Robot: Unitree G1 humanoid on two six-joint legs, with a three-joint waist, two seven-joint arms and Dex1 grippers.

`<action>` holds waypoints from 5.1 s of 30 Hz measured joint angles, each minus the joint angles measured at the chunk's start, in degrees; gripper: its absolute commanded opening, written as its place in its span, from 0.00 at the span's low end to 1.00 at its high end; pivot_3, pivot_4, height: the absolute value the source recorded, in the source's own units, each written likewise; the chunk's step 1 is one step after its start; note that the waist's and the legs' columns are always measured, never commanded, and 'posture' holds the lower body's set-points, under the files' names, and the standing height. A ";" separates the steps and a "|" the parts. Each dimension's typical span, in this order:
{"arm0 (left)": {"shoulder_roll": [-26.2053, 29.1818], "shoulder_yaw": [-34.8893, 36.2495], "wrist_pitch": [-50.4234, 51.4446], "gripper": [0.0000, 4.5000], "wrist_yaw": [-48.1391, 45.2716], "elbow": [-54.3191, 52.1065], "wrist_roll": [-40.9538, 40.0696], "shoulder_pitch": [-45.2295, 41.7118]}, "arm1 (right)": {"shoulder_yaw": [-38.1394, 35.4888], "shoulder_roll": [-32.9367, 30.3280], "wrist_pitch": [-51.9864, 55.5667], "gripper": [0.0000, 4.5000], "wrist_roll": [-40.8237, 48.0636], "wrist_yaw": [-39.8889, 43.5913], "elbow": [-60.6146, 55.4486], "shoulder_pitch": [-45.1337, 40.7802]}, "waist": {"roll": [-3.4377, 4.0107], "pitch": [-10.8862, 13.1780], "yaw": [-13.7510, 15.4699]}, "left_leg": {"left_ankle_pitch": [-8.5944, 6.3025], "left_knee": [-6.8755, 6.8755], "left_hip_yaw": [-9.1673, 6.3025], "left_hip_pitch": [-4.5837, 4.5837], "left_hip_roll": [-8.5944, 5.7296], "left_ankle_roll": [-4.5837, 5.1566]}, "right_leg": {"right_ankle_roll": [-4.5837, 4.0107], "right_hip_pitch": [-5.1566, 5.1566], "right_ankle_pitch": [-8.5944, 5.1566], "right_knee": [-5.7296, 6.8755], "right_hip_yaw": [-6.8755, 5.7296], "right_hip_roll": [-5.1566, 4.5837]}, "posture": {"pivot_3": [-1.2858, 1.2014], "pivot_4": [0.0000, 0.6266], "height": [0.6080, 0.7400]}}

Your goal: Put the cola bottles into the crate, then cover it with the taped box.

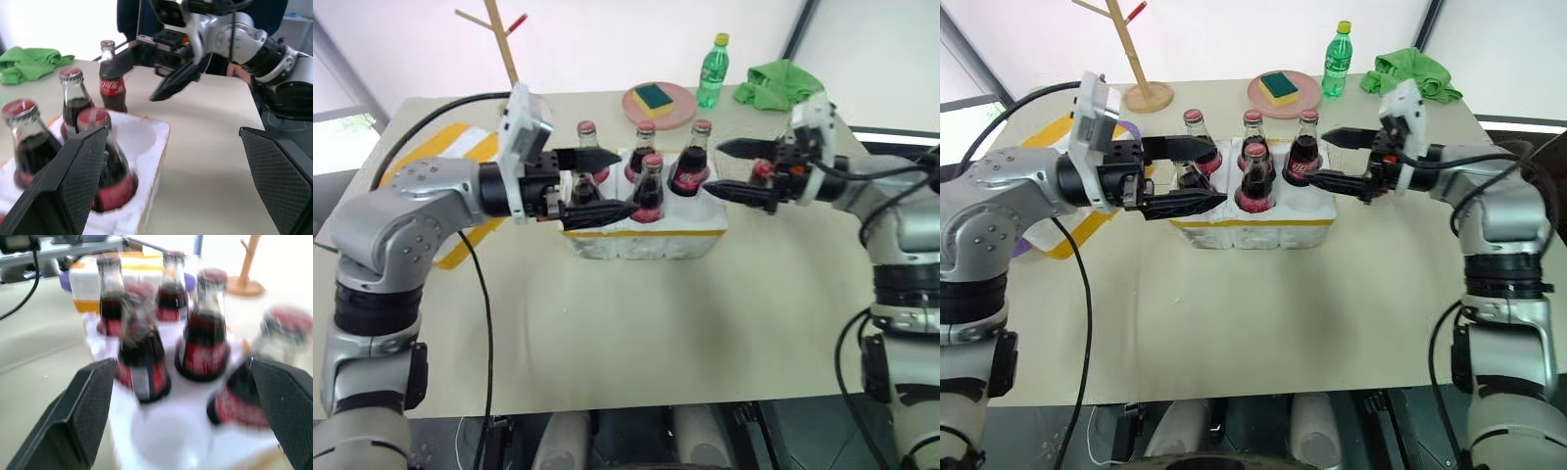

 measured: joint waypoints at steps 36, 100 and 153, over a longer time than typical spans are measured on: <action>-4.42 -2.60 -1.04 1.00 -4.08 4.22 5.70 -4.70 | -2.62 8.36 -20.50 0.99 -13.36 -28.31 35.95 -7.41 | -0.02 0.02 -1.42 | -0.01 -0.04 0.50 0.06 0.00 0.04 | 0.13 -0.05 0.09 -0.25 0.54 0.00 | 0.52 0.24 1.00; 0.65 1.68 2.81 1.00 0.37 -3.43 0.61 1.60 | 9.12 9.42 -7.04 0.61 -1.48 -5.49 5.63 -4.68 | 0.08 0.08 -1.28 | -0.02 0.00 0.53 0.05 0.02 0.05 | 0.16 -0.11 0.11 -0.19 0.59 0.02 | 0.52 0.24 1.00; 10.48 35.78 -16.53 1.00 25.25 -17.84 60.03 75.74 | -2.27 -7.88 7.00 0.99 18.52 17.29 -4.59 -12.37 | -0.11 0.06 -1.21 | -0.12 -0.10 0.81 0.01 0.13 0.13 | -0.23 -0.23 0.04 -0.53 0.70 -0.05 | 0.52 0.24 1.00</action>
